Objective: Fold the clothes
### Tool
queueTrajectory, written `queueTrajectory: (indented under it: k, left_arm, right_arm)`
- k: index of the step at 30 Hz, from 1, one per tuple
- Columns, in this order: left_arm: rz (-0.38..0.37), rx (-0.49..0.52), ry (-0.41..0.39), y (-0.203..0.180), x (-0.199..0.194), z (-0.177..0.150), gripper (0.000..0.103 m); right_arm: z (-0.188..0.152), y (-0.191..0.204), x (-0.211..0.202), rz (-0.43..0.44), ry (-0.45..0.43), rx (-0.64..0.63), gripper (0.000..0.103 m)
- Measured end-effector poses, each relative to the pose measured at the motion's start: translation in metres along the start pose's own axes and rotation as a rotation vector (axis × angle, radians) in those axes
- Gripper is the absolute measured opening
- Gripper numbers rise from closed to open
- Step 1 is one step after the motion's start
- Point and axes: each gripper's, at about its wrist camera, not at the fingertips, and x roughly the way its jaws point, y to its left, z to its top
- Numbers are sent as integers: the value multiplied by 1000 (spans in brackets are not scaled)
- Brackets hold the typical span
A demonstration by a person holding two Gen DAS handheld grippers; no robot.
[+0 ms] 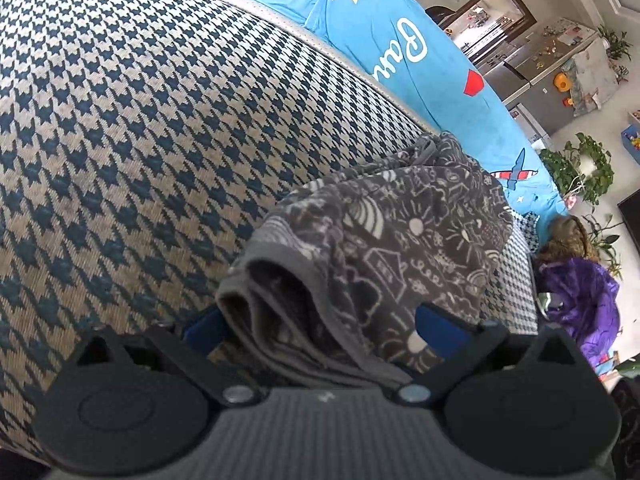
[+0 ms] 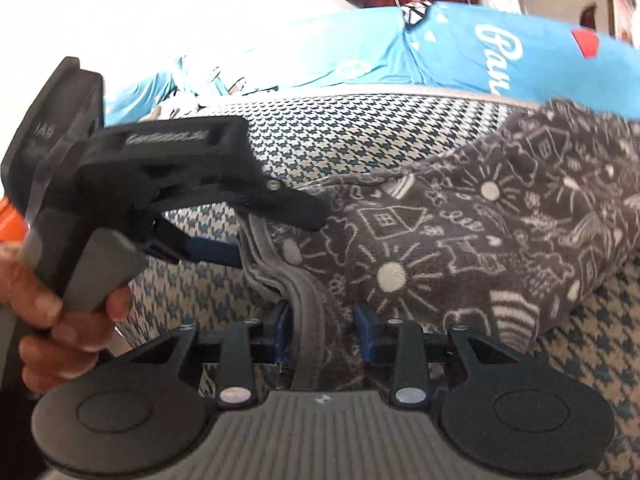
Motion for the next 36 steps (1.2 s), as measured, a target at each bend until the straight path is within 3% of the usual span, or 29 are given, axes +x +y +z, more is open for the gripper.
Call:
queueTrajectory:
  k: [6, 10, 17, 21, 27, 29, 36]
  left_arm:
    - [-30, -27, 20, 3, 1, -1, 103]
    - [-33, -16, 27, -3, 11, -1, 103]
    - [-35, 59, -19, -24, 29, 3, 101]
    - [-58, 94, -33, -31, 29, 4, 87]
    - [-69, 113, -32, -32, 25, 6, 82]
    - [-72, 119, -32, -32, 24, 7, 82]
    - [-49, 116, -15, -28, 25, 9, 82]
  right_arm:
    - [5, -18, 7, 66, 13, 197, 33]
    - [2, -13, 8, 67, 12, 197, 33]
    - [-4, 7, 1, 22, 4, 21, 35]
    - [-12, 28, -5, -27, -5, -148, 44]
    - [-28, 57, -10, -65, -50, -378, 57]
    - [-32, 62, -9, -77, -50, -415, 65]
    - [-39, 67, 10, -131, -25, -462, 66]
